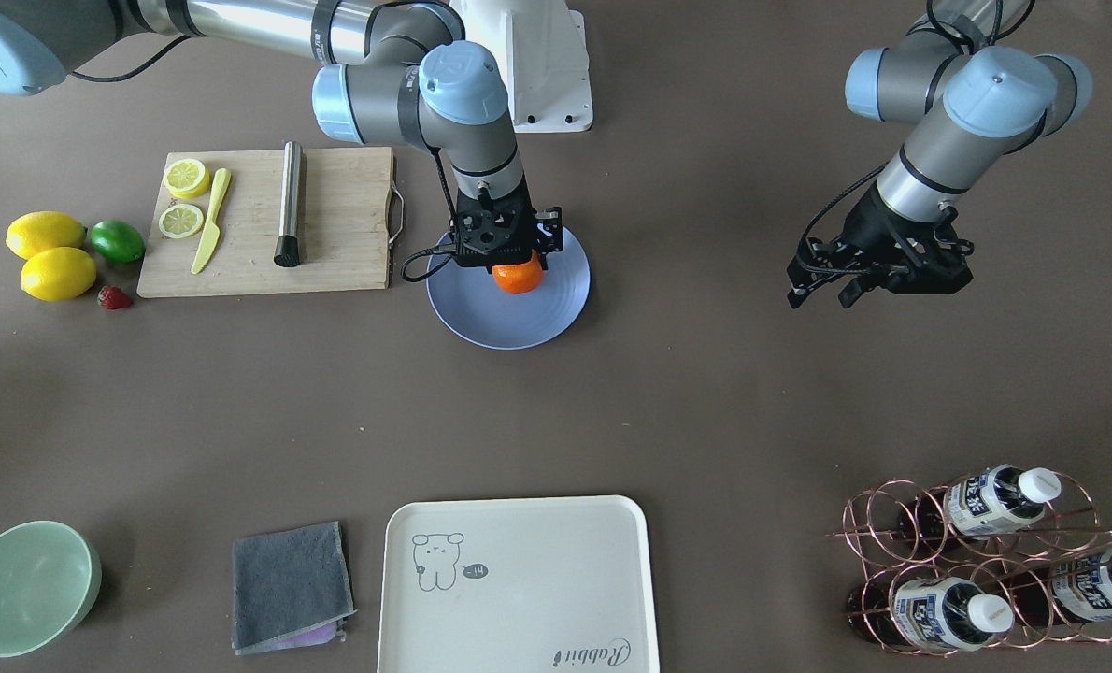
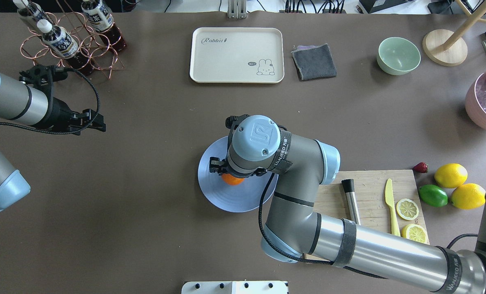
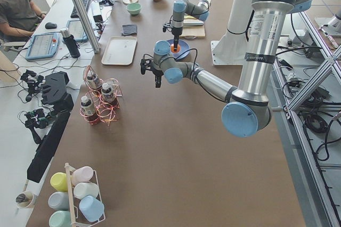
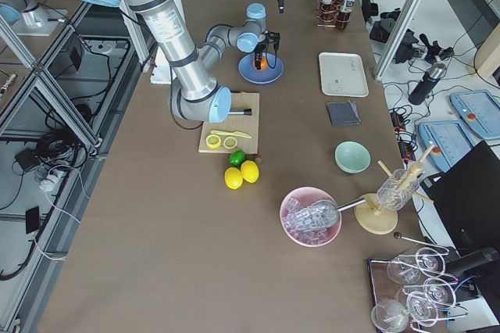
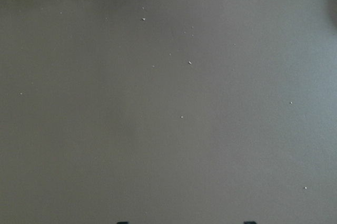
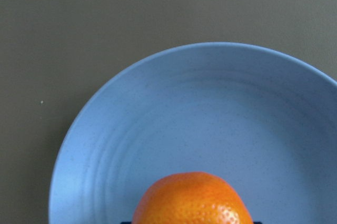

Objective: Pick orange to plate

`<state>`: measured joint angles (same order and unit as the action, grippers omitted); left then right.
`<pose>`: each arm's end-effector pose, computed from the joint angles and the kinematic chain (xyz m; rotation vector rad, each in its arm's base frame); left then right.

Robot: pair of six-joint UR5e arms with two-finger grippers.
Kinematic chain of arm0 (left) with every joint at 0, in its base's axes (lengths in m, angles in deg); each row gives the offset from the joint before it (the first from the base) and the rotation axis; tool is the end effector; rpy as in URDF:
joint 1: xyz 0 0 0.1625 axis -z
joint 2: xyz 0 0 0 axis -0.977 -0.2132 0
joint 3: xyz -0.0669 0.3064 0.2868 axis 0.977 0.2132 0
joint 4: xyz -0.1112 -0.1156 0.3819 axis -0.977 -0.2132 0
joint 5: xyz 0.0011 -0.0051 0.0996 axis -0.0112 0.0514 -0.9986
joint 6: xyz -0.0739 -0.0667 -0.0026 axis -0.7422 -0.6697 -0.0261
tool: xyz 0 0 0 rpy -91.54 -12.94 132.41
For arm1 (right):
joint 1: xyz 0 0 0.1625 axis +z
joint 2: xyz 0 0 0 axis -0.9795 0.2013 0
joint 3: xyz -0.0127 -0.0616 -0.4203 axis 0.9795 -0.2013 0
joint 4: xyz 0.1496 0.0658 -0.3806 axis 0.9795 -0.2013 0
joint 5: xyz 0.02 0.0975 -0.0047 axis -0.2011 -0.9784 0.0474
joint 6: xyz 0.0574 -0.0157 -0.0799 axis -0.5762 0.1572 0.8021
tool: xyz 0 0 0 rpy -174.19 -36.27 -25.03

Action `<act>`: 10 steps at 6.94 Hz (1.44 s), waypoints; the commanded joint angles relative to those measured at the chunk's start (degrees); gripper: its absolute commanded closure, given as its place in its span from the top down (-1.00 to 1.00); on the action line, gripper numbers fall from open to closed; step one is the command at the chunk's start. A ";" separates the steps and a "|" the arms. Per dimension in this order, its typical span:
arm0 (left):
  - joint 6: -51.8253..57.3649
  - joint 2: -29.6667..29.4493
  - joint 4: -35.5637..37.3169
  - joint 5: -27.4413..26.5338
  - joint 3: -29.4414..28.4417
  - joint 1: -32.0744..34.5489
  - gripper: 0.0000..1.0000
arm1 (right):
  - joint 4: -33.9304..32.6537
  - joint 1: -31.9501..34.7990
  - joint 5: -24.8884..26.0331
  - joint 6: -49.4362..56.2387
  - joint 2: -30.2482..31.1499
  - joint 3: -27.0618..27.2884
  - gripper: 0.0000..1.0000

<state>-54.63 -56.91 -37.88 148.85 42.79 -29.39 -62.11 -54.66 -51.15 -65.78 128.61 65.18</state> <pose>0.3098 -0.4754 0.4077 0.1356 0.9742 -0.1488 -0.6199 -0.3906 0.2006 0.0486 -0.9273 0.0780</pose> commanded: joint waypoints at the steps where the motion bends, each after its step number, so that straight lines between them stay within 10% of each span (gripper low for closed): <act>1: 0.09 -0.49 0.06 0.11 0.14 0.04 0.56 | -0.16 -0.09 0.06 0.23 0.25 -0.37 -0.05; 2: 0.09 -0.58 0.07 0.11 0.05 0.13 0.57 | -0.24 -0.09 0.15 -0.12 0.34 -0.54 0.99; 6: 5.49 -0.06 0.77 6.65 -1.78 7.03 0.57 | -2.77 6.11 -5.88 3.28 2.95 3.56 1.00; 8: 23.38 3.02 4.43 12.57 -5.29 18.36 0.57 | -6.21 18.48 -15.80 20.95 18.53 16.71 1.00; 10: 51.18 3.11 23.25 15.57 -5.93 31.52 0.59 | -6.31 32.97 -24.07 42.40 29.91 18.00 1.00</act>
<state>-20.22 -53.91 -25.74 162.34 37.38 -6.19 -68.13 -30.50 -70.12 -36.13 151.49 81.91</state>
